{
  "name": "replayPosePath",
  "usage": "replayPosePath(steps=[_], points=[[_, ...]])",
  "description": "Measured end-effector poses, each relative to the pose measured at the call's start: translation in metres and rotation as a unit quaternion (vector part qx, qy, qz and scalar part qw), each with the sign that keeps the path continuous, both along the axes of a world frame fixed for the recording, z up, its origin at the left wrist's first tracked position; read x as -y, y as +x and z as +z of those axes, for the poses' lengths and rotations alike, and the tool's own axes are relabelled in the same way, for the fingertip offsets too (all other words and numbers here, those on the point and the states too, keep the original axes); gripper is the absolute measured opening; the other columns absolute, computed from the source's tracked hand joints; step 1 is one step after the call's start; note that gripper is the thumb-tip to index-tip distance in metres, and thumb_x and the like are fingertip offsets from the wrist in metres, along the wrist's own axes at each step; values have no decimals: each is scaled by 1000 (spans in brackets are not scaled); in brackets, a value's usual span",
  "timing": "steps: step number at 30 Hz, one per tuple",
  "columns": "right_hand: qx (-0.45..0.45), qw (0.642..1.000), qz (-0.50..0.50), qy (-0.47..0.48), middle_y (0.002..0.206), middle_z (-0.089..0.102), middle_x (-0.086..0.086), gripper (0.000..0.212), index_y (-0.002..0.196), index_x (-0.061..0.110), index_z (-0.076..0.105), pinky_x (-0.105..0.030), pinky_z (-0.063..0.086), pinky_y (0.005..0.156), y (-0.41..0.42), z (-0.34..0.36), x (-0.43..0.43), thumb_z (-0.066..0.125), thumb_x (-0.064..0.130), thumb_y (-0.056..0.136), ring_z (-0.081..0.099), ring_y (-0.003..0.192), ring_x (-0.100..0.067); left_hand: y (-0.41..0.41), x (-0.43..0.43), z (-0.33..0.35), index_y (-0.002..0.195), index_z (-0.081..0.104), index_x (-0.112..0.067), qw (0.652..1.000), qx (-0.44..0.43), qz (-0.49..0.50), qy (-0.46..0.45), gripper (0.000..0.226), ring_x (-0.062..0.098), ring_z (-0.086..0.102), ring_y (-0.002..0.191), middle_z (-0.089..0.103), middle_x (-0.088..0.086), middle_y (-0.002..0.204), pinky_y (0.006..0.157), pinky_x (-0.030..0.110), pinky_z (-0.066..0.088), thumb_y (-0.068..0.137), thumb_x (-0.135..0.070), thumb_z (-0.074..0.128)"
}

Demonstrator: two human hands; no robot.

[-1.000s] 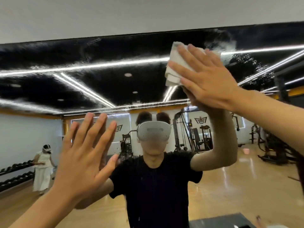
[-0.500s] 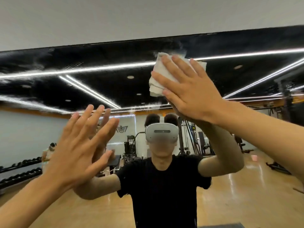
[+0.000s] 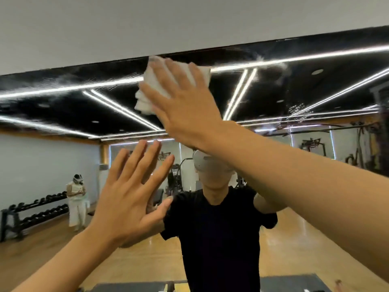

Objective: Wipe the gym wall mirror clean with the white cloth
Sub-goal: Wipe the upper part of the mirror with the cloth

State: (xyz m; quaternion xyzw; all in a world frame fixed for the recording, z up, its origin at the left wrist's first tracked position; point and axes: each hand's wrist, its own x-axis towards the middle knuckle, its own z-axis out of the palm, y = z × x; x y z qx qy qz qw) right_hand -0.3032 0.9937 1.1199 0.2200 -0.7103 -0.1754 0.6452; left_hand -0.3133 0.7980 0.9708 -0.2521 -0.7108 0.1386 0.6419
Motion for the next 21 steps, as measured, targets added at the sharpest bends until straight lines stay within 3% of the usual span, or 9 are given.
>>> replayPosePath(steps=[2,4,9,12,14,18,21], points=[[11,996,-7,88,176,6,-11,59,167,35,21,-62,6,128,-3,-4,-3,24,52,110,8,162,-35,0,1,-1,166,29,-20,1000,-1,-10,1,79,36,14,163,16,15,176,128,60,14,97,-55,44],[27,995,-2,94,177,3,-6,58,167,38,17,-59,2,129,1,2,-40,19,53,110,5,162,-31,0,-1,2,165,32,-20,1000,-7,-16,-2,78,37,16,162,18,15,175,129,59,14,96,-55,44],[24,989,-34,-139,177,1,-5,61,167,38,11,-59,2,129,19,12,-161,12,55,109,3,162,-31,0,-3,1,165,31,-20,1000,0,-3,8,78,37,16,162,18,16,175,130,58,11,96,-54,44],[11,976,-33,-214,177,0,-5,61,167,36,8,-61,2,129,18,17,-134,13,54,109,1,162,-32,0,-4,-1,164,36,-19,1000,-1,-1,13,78,37,16,162,19,15,175,129,59,12,96,-54,46],[6,985,-28,-172,177,0,-8,62,168,34,10,-62,2,129,12,23,-78,19,52,109,1,162,-34,0,-4,-1,164,37,-18,1000,0,-2,13,77,36,16,162,19,15,175,130,58,11,96,-54,46],[3,1000,5,1,176,5,-11,60,167,29,21,-60,2,127,1,19,33,29,48,110,5,162,-36,1,-2,0,166,30,-20,1000,9,0,9,78,36,14,163,16,14,176,130,57,10,97,-55,43],[32,987,-23,156,177,-2,-7,58,168,36,13,-58,-1,129,3,27,33,22,50,112,0,163,-32,1,2,0,167,29,-20,1000,19,8,5,81,37,15,162,15,14,176,128,61,14,96,-57,43]])
